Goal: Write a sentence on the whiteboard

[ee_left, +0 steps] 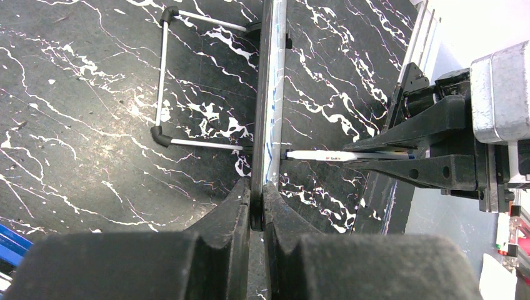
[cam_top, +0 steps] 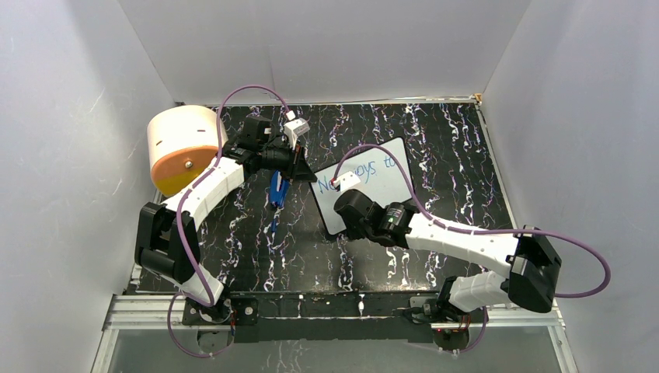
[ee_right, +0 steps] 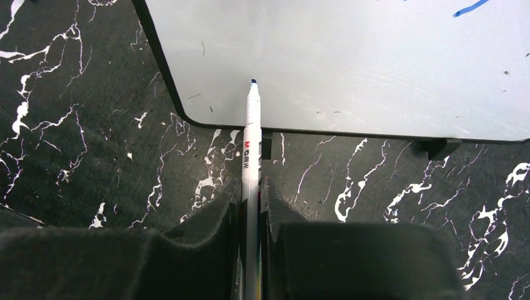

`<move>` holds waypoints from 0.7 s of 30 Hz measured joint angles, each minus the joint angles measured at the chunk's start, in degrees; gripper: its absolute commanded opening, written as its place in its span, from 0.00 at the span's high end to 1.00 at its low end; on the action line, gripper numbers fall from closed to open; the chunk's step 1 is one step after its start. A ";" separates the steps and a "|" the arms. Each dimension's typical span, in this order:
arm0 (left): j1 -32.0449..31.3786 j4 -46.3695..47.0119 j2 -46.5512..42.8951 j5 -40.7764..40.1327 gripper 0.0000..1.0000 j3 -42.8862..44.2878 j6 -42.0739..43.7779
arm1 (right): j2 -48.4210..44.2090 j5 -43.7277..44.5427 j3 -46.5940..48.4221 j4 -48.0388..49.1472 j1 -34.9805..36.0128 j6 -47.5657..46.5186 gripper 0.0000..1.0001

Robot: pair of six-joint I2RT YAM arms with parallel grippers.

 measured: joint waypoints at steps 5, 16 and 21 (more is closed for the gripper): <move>0.00 0.02 0.00 0.02 1.00 0.00 0.00 | 0.09 0.63 0.00 0.37 0.39 0.22 1.00; 0.00 0.02 0.00 0.02 1.00 0.00 -0.04 | 1.20 2.01 0.07 0.85 0.74 0.59 1.00; 0.00 0.02 0.02 0.02 1.00 0.00 -0.17 | 1.25 2.62 0.07 1.66 0.74 0.79 1.00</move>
